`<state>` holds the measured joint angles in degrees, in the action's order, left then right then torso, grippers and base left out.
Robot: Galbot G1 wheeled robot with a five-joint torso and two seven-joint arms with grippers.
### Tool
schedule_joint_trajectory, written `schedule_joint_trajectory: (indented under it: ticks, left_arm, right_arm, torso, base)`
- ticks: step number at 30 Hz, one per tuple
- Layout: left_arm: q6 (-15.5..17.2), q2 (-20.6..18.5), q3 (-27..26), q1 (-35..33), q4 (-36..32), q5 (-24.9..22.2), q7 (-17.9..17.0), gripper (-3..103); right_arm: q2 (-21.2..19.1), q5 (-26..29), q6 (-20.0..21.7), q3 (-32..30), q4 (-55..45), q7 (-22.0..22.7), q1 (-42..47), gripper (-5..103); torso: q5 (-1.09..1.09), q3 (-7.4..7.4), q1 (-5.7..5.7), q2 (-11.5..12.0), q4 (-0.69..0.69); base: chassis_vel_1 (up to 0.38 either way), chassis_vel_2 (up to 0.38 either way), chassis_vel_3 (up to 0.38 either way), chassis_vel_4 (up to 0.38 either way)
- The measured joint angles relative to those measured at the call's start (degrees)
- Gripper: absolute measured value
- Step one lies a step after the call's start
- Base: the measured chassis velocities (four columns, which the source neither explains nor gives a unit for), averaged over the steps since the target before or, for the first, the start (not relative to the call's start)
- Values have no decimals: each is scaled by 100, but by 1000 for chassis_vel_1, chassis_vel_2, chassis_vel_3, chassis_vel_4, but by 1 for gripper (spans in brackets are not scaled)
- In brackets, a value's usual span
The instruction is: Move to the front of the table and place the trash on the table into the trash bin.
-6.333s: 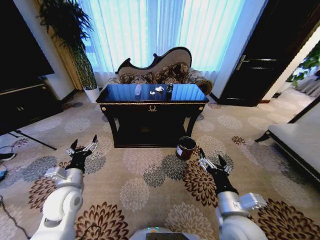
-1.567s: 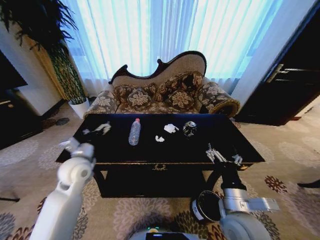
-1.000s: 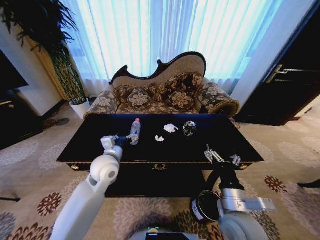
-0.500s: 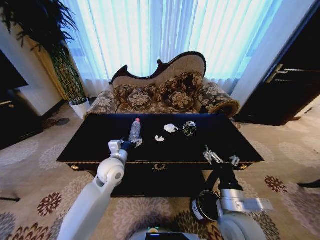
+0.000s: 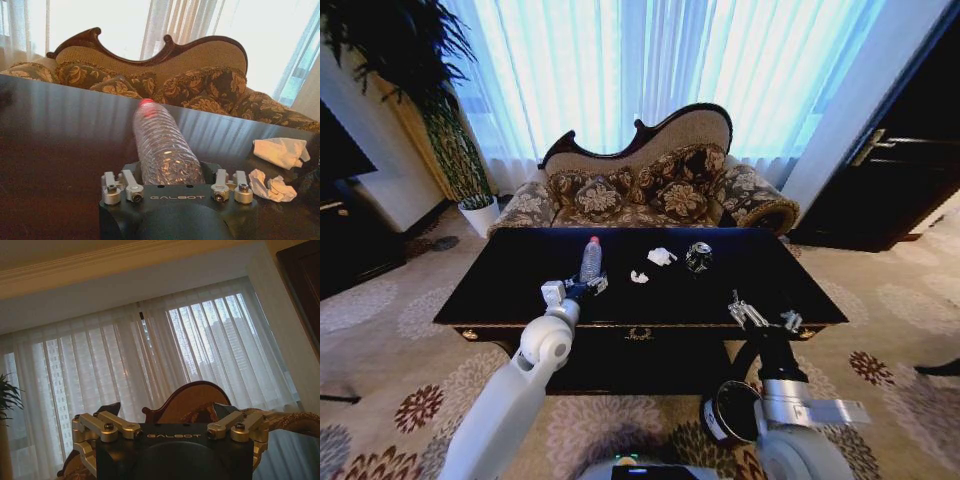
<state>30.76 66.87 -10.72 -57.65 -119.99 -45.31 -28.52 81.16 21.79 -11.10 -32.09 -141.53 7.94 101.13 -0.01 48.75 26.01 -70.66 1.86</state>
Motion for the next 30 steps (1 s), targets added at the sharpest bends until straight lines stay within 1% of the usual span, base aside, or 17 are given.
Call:
schedule_joint_trajectory:
  ticks: [2,8,11,12,13,16,17,18,21,22,23,24,26,27,28,29,30]
  left_arm:
    - [-32,0,-45,-71,-35,-1,39,57]
    - [-159,-7,-199,-261,-218,61,226,46]
    - [-305,-7,-407,-409,-502,139,461,40]
    - [-529,-11,-551,-482,-612,267,737,36]
    - [-529,-11,-551,-482,-612,267,737,36]
    - [-1486,-85,-992,-701,-690,765,2329,32]
    - [-1681,-106,-1077,-759,-712,745,2706,32]
    - [-1681,-106,-1077,-759,-712,745,2706,32]
    - [-2129,-128,-1266,-870,-741,462,3644,32]
    - [-2266,-129,-1326,-890,-730,324,4054,32]
    - [-2467,-131,-1389,-905,-666,153,4717,32]
    - [-2467,-131,-1389,-905,-666,153,4717,32]
    - [-2783,-148,-1446,-901,-521,-11,5616,32]
    - [-2880,-156,-1460,-894,-467,-53,5899,32]
    - [-2995,-183,-1476,-884,-367,-147,6467,32]
    - [-2997,-193,-1476,-882,-332,-203,6661,32]
    - [-2997,-193,-1476,-882,-332,-203,6661,32]
  right_arm:
    - [6,-12,-1,13,1,-12,-1,100]
    - [-11,12,-22,2,0,-17,-2,100]
    - [-51,331,-104,10,-30,-66,-17,100]
    - [-84,586,-107,41,-101,-93,-18,100]
    - [-84,586,-107,41,-101,-93,-18,100]
    - [-194,1420,-4,103,-161,-199,-53,100]
    - [-229,1726,10,121,-163,-262,-76,100]
    - [-229,1726,10,121,-163,-262,-76,100]
    - [-286,2494,5,174,-164,-461,-106,100]
    - [-298,2785,-18,204,-165,-559,-115,100]
    - [-305,3129,-62,240,-165,-685,-131,100]
    - [-305,3129,-62,240,-165,-685,-131,100]
    - [-316,3460,-144,269,-166,-835,-165,100]
    - [-320,3558,-176,273,-167,-901,-176,100]
    - [-331,3775,-273,278,-167,-1101,-182,100]
    - [-336,3859,-325,280,-168,-1212,-175,100]
    - [-336,3859,-325,280,-168,-1212,-175,100]
  torso:
    - [0,0,0,0,0]
    - [-1,0,0,0,0]
    - [0,0,0,0,0]
    - [0,0,0,0,0]
    - [0,0,0,0,0]
    - [0,0,0,0,0]
    - [-1,0,0,0,-1]
    - [-1,0,0,0,-1]
    - [0,0,0,0,0]
    - [0,0,0,0,0]
    - [0,0,0,0,0]
    - [0,0,0,0,0]
    - [0,0,0,0,0]
    - [0,0,0,0,0]
    - [-1,0,0,0,0]
    - [-1,0,0,0,0]
    - [-1,0,0,0,0]
  base:
    - [0,0,0,0]
    - [0,0,0,0]
    - [0,0,0,0]
    - [0,0,0,0]
    - [0,0,0,0]
    - [0,0,0,0]
    - [0,0,0,0]
    - [0,0,0,0]
    - [0,0,0,0]
    - [0,0,0,0]
    - [0,0,0,0]
    - [0,0,0,0]
    - [0,0,0,0]
    - [0,0,0,0]
    - [0,0,0,0]
    - [0,0,0,0]
    - [0,0,0,0]
